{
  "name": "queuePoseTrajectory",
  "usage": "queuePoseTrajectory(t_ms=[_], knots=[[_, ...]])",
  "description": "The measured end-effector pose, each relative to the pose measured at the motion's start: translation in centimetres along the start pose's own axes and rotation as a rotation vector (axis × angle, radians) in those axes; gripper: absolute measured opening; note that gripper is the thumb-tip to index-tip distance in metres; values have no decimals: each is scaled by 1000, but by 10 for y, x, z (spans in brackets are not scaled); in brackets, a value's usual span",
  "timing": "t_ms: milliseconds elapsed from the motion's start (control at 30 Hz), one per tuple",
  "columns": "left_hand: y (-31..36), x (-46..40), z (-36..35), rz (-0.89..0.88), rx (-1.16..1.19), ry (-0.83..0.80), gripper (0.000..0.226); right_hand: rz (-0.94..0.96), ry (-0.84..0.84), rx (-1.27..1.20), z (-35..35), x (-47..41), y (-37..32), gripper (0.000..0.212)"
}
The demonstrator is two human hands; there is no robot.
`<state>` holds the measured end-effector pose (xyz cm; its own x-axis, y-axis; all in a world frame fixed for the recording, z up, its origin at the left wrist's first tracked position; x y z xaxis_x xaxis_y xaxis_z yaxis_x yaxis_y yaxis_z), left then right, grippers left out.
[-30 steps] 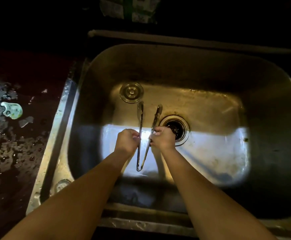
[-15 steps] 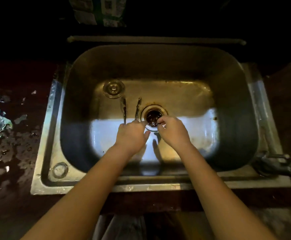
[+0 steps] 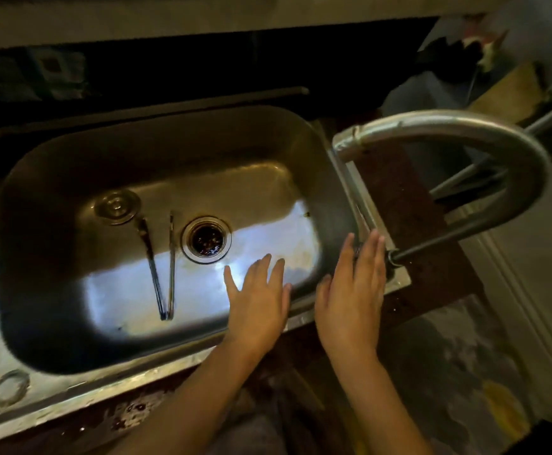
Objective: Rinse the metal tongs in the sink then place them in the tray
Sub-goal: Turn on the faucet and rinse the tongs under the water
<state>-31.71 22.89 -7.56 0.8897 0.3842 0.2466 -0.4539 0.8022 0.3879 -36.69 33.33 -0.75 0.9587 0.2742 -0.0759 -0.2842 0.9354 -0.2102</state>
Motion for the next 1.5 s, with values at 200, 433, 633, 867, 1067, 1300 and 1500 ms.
queuePoseTrajectory(t_ms=[200, 433, 633, 867, 1067, 1300, 1500], knots=[[-4, 3, -2, 16, 47, 8, 51, 19, -41, 55, -4, -3, 3, 71], [-7, 6, -1, 48, 109, -37, 51, 64, -115, 72, 0, -35, 11, 65], [-6, 7, 0, 44, 137, 7, 53, 75, -107, 36, 5, -35, 12, 57], [-23, 3, 11, 88, 232, -27, 49, 144, -8, -84, 8, -17, -22, 36], [-104, 2, 47, 178, 163, 119, 38, 439, -362, -181, -45, -22, -109, 31], [-195, -15, 41, 260, -15, 39, 38, 637, -526, -50, -127, -30, -188, 34], [-222, -40, 10, 270, -195, -221, 43, 682, -653, 37, -196, -29, -209, 34]])
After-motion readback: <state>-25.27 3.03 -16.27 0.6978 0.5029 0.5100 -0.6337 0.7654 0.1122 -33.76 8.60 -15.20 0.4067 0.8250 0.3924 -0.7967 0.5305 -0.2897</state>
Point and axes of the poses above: each hand's wrist, its own x-axis away from the middle knuckle, its own z-axis out of the back of the hand, y = z × x, the point moved 4 cm from there along -x, towards the middle knuckle, and after that the axes turned 1 degree about x, right-handed, at the moved point
